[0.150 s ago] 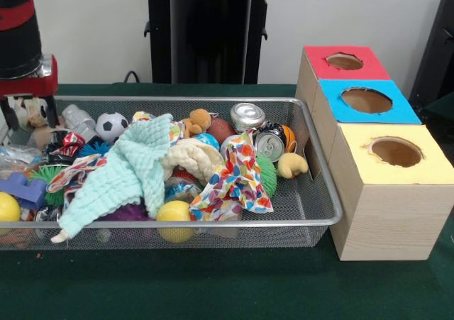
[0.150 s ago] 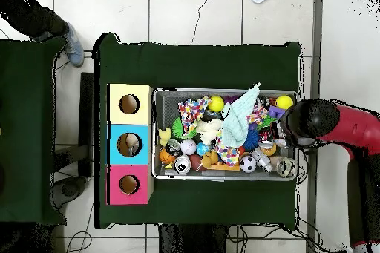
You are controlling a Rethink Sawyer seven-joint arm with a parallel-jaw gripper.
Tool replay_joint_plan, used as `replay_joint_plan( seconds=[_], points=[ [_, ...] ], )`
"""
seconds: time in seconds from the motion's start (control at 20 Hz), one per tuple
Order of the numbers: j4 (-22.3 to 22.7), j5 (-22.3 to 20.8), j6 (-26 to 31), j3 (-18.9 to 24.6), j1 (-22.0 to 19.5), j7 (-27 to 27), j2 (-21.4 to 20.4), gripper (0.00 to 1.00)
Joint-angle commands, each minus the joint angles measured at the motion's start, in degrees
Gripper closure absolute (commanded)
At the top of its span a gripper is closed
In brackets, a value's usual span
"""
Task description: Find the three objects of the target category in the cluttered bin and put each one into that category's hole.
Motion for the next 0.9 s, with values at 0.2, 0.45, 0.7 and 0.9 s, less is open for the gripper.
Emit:
replay_joint_plan(
  seconds=[0.2, 0.45, 0.7, 0.9],
  points=[
    [2.4, -9.6, -7.5, 3.0, 0.9, -15.1, 3.7, 0.0],
    [1.7, -10.0, -6.5, 3.6, 0.9, -16.0, 3.3, 0.0],
    [2.8, -9.6, -4.5, 3.9, 0.7, -16.8, 0.5, 0.0],
    [4.7, -8.8, -6.6, 4.5, -1.4, -16.3, 1.3, 0.0]
  ],
)
